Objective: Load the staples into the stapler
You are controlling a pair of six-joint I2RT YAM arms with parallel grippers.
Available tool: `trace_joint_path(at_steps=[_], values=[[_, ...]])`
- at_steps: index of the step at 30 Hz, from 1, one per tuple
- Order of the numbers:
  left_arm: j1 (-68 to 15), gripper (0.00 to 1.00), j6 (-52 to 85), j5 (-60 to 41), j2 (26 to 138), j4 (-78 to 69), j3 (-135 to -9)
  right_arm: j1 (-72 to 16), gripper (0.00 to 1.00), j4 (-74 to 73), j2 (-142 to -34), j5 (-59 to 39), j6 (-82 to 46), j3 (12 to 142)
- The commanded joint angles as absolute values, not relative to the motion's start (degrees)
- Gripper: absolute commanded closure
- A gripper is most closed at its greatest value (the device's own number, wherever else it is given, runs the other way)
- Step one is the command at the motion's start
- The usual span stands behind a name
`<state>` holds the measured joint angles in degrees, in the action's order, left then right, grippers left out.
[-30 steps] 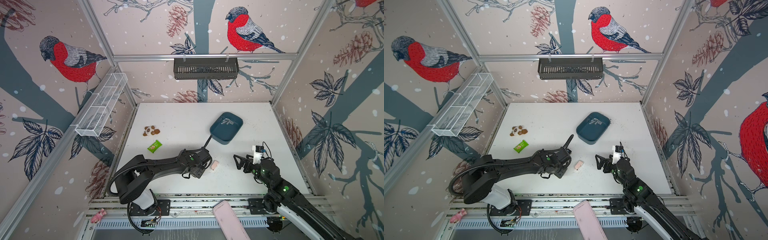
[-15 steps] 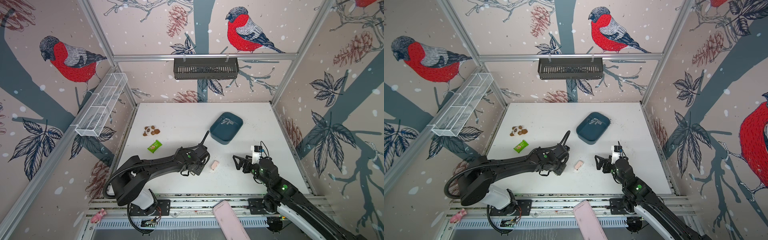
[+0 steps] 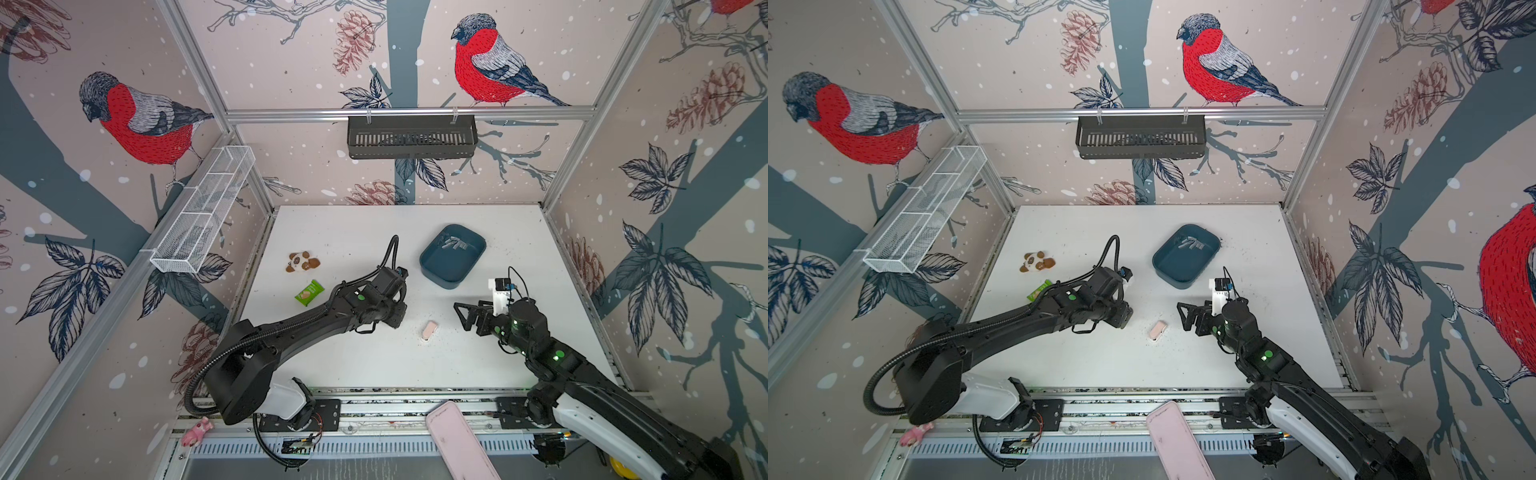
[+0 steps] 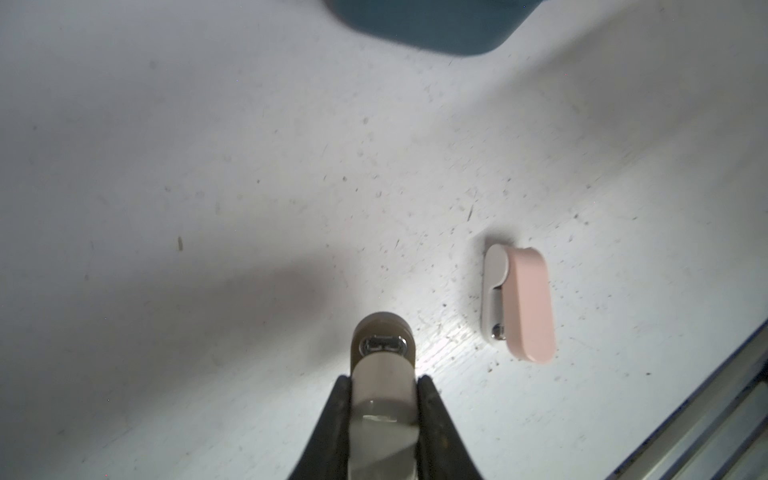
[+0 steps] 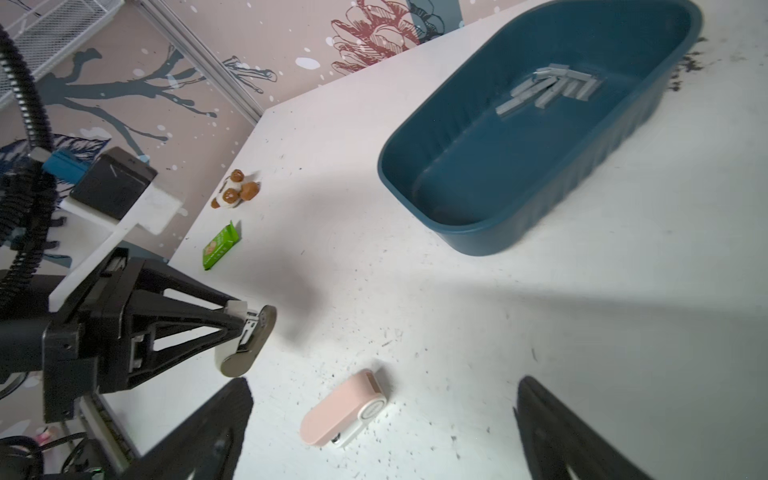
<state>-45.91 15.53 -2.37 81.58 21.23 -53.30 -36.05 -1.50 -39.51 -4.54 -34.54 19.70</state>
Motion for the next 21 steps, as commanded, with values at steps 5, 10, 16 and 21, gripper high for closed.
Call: trace_joint_path(at_steps=[5,10,16,21], values=[[-45.6,0.86,8.0,-11.9,81.7,16.0,-56.8,-35.5,0.0,-8.4,-49.2,-12.5,-37.0,26.8],[-45.6,0.88,3.5,-15.5,80.6,16.4,-60.2,-33.9,0.0,-7.1,-54.7,-18.8,-36.4,31.4],[-45.6,0.88,-0.8,-18.7,78.5,15.8,-60.3,-32.2,0.0,-1.7,-56.9,-22.7,-36.3,35.2],[-45.6,0.88,-1.6,-19.7,79.8,18.2,-62.5,-32.2,0.0,-1.7,-57.8,-24.8,-37.1,35.3]])
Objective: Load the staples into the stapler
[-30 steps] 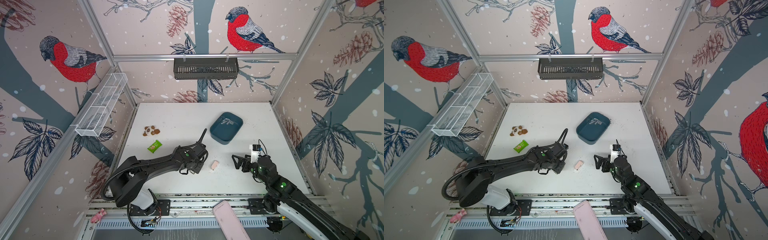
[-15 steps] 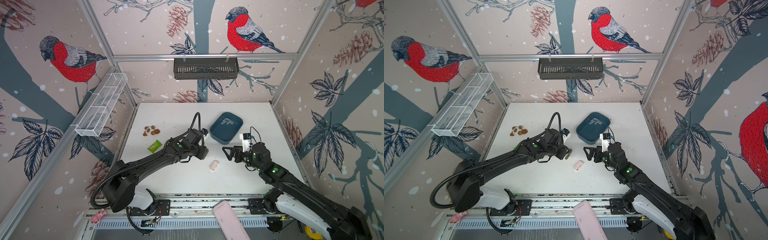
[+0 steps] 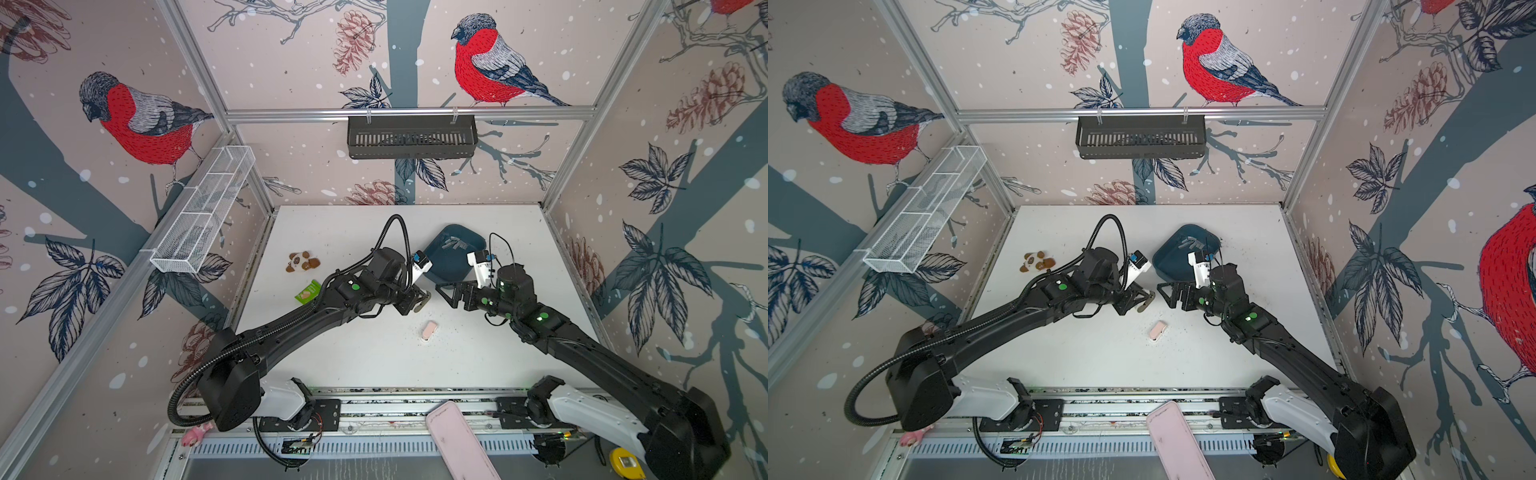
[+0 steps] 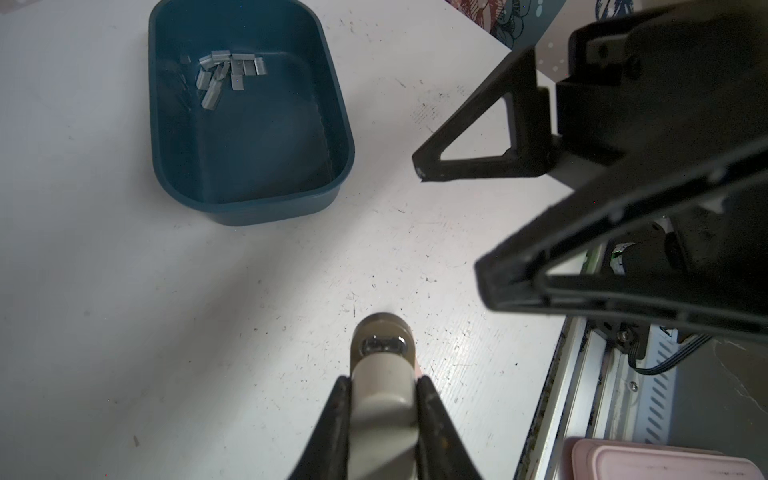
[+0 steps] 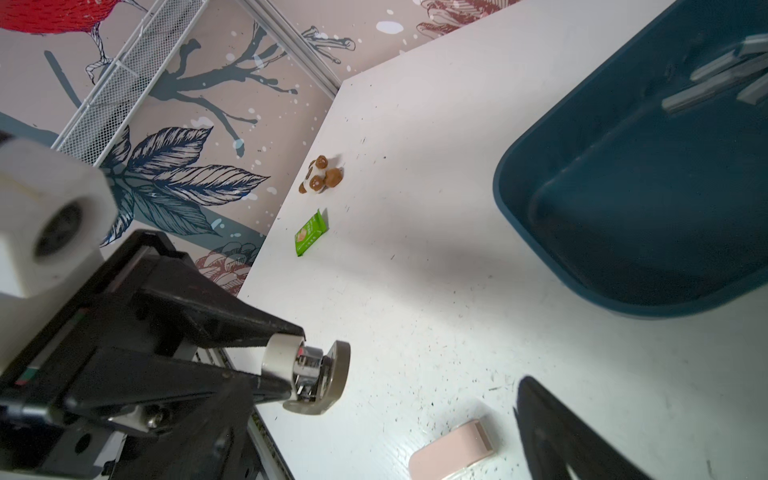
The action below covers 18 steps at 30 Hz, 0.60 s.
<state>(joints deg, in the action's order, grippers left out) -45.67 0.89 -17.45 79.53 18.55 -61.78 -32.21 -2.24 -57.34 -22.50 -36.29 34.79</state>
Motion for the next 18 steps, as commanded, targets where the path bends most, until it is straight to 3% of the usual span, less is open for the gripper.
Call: trace_joint_path(at_steps=[1,18], values=[[-45.6,0.88,-1.5,-19.6,79.6,17.8,-62.2,-32.2,0.0,-1.3,-58.2,-24.6,-37.1,35.6],[-45.6,0.88,-1.9,-21.3,77.3,15.7,-61.6,-32.4,0.0,-0.1,-62.6,-23.1,-37.3,36.5]])
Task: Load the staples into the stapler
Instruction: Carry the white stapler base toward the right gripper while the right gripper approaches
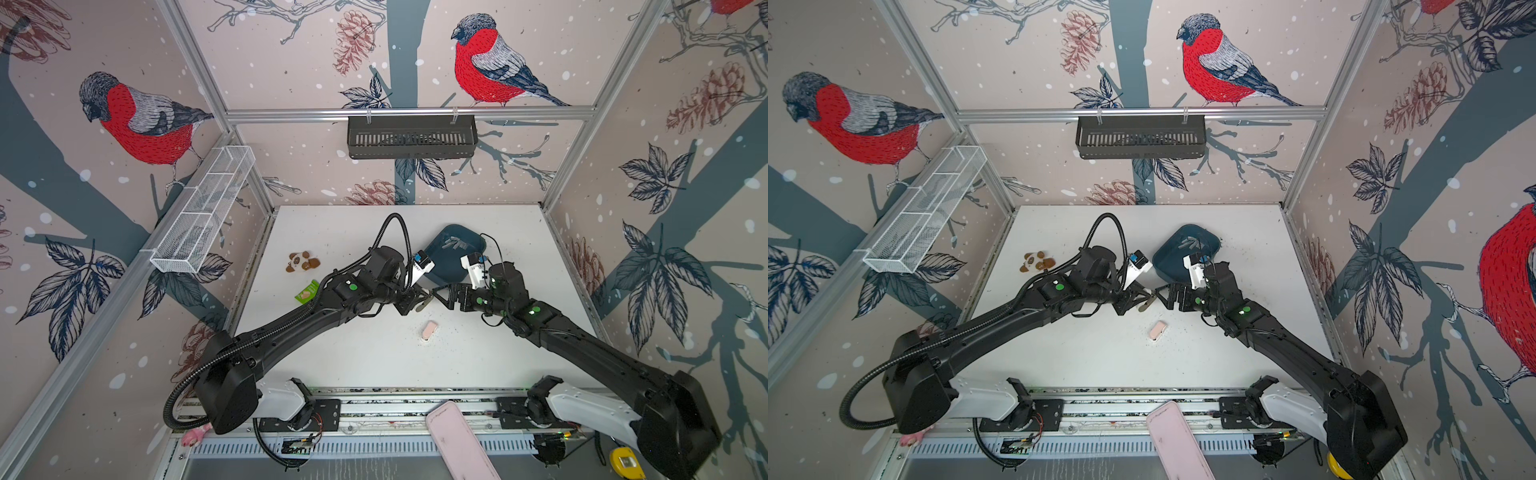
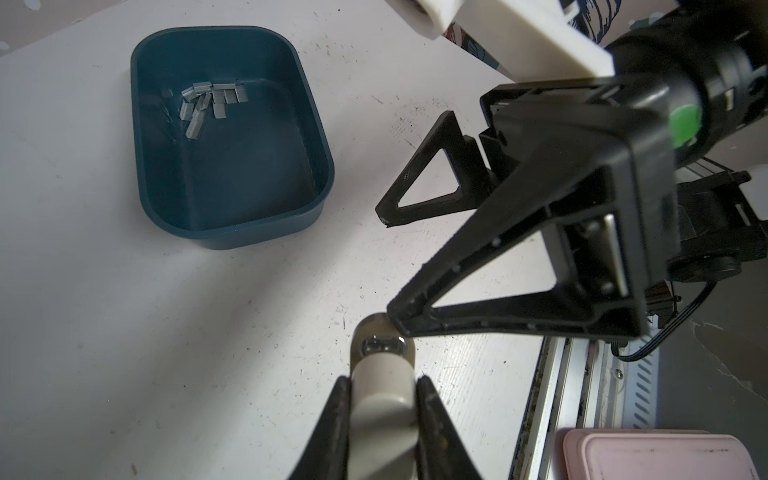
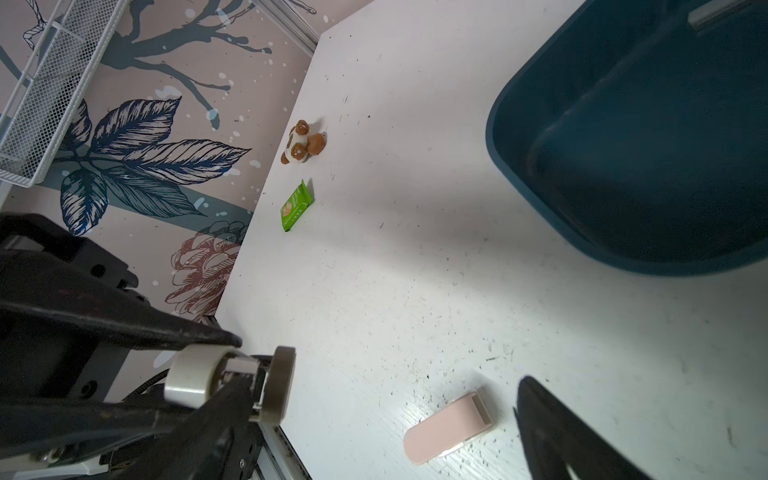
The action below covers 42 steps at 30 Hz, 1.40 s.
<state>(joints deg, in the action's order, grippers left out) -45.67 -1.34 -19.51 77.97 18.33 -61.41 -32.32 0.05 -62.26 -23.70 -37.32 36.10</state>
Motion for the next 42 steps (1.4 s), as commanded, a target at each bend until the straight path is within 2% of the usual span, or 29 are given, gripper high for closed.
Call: trace_joint_path(at_steps=[1,20,42], values=[[-45.6,0.88,-1.8,-21.6,77.1,15.4,-61.4,-32.4,0.0,0.0,-62.7,-22.8,-37.3,36.4],[-45.5,0.9,2.0,-20.5,74.3,9.9,-59.1,-33.6,0.0,4.5,-63.7,-17.1,-35.5,36.1],[-44.8,0.93,4.1,-19.9,74.4,7.8,-58.2,-34.9,0.0,4.3,-65.2,-15.5,-34.9,36.2]])
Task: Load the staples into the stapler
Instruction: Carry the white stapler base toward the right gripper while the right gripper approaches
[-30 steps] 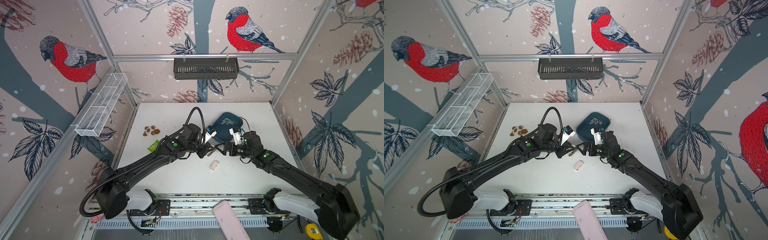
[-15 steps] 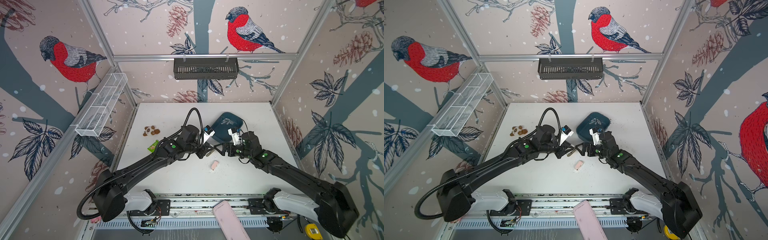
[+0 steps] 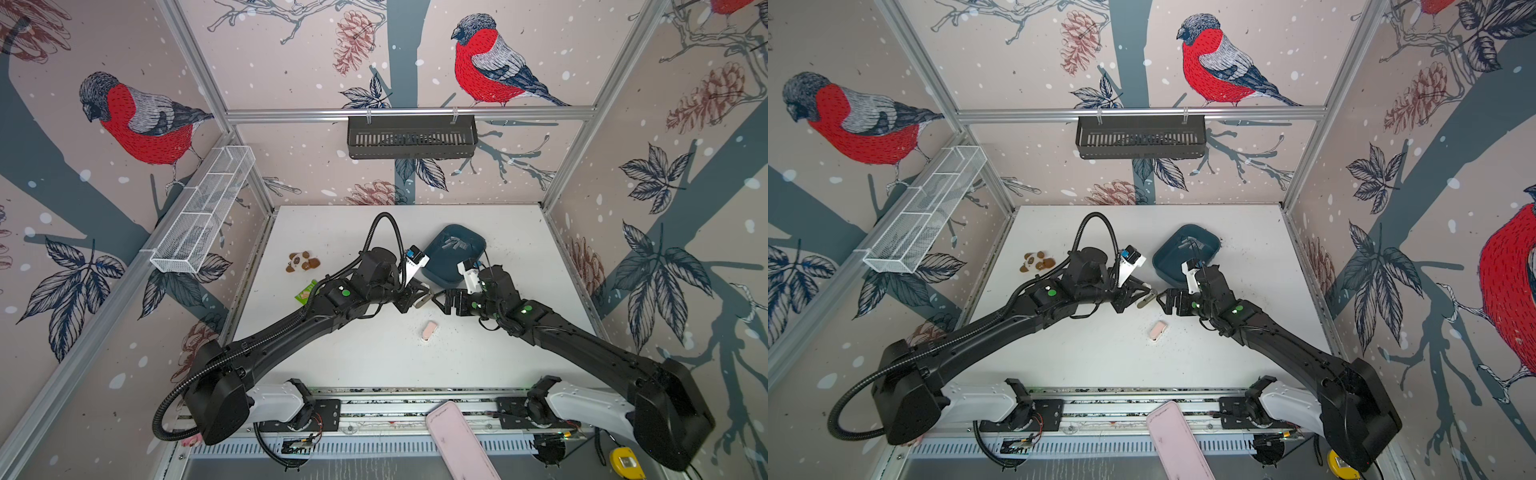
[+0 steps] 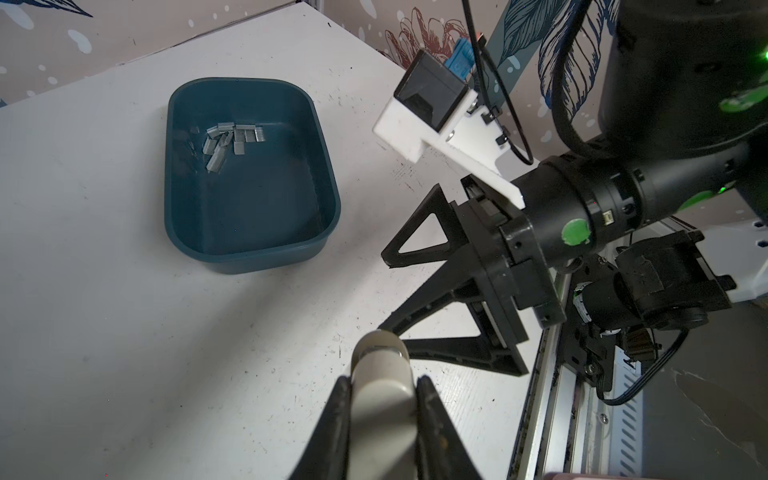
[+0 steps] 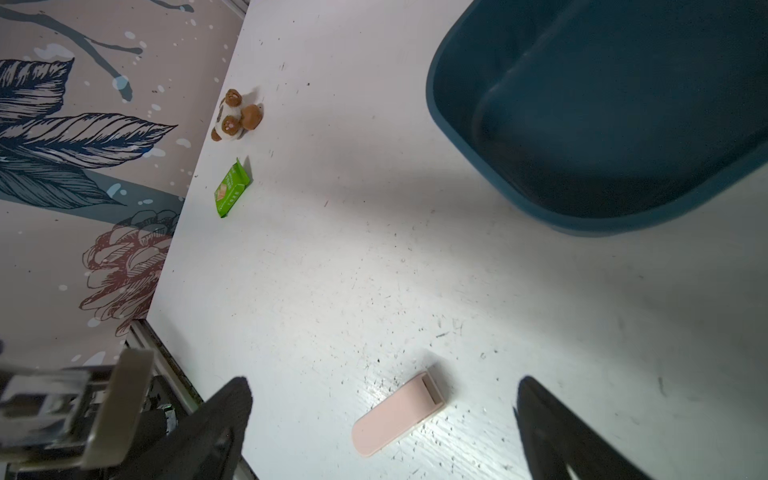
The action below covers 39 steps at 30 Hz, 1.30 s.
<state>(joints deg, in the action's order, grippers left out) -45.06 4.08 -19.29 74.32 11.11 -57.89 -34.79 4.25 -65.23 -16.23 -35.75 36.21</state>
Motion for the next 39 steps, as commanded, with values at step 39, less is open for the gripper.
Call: trace_joint_path(at_steps=[39], values=[[-44.3,0.93,3.9,-21.1,73.2,9.1,-58.2,-32.4,0.0,-4.9,-64.6,-29.2,-38.3,38.4]])
